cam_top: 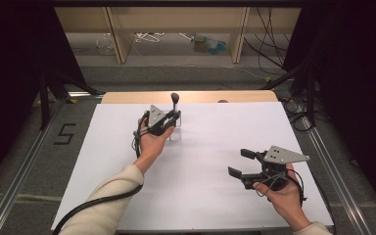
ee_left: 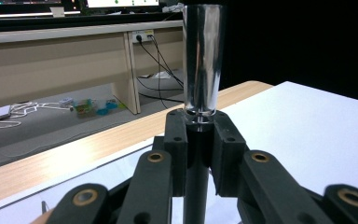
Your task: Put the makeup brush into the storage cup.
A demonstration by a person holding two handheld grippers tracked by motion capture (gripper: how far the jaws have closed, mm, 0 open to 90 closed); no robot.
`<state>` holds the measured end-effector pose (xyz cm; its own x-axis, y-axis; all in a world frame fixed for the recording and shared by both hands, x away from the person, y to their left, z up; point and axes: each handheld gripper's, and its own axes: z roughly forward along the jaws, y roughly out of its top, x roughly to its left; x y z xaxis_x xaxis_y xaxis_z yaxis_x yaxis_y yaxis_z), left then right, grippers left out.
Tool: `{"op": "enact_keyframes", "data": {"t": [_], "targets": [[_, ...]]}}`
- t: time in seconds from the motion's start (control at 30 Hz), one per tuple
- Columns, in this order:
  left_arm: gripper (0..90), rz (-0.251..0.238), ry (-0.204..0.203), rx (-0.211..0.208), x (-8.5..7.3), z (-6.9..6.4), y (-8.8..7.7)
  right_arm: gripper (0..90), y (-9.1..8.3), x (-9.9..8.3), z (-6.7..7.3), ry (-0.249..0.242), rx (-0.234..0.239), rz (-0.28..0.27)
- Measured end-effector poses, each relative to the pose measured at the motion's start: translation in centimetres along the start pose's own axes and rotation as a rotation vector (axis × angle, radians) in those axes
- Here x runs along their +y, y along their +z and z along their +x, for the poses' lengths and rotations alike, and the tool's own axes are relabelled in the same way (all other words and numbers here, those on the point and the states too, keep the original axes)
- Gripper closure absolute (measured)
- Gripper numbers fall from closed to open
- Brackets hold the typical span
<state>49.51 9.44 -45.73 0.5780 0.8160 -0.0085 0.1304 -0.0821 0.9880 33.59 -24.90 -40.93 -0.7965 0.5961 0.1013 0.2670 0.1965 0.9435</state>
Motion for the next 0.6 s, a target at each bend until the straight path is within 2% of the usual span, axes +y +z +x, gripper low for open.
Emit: {"op": "enact_keyframes", "data": {"t": [0.37, 0.43, 0.5, 0.6], "targets": [[78.0, -0.002, 0.000, 0.001, -0.09, 0.13, -0.04, 21.2, -0.05, 0.03, -0.02, -0.003, -0.002, 0.001], [77.5, -0.003, -0.013, 0.004, -0.19, 0.11, -0.09, 21.1, -0.17, 0.07, 0.03, 0.005, -0.006, 0.013], [74.0, -0.003, -0.018, 0.001, -0.21, 0.16, -0.18, 21.0, -0.14, 0.05, -0.02, -0.002, -0.008, 0.008], [58.9, 0.010, -0.029, -0.017, -0.11, 0.09, -0.39, 21.0, -0.16, 0.05, 0.14, 0.014, -0.003, 0.015]]}}
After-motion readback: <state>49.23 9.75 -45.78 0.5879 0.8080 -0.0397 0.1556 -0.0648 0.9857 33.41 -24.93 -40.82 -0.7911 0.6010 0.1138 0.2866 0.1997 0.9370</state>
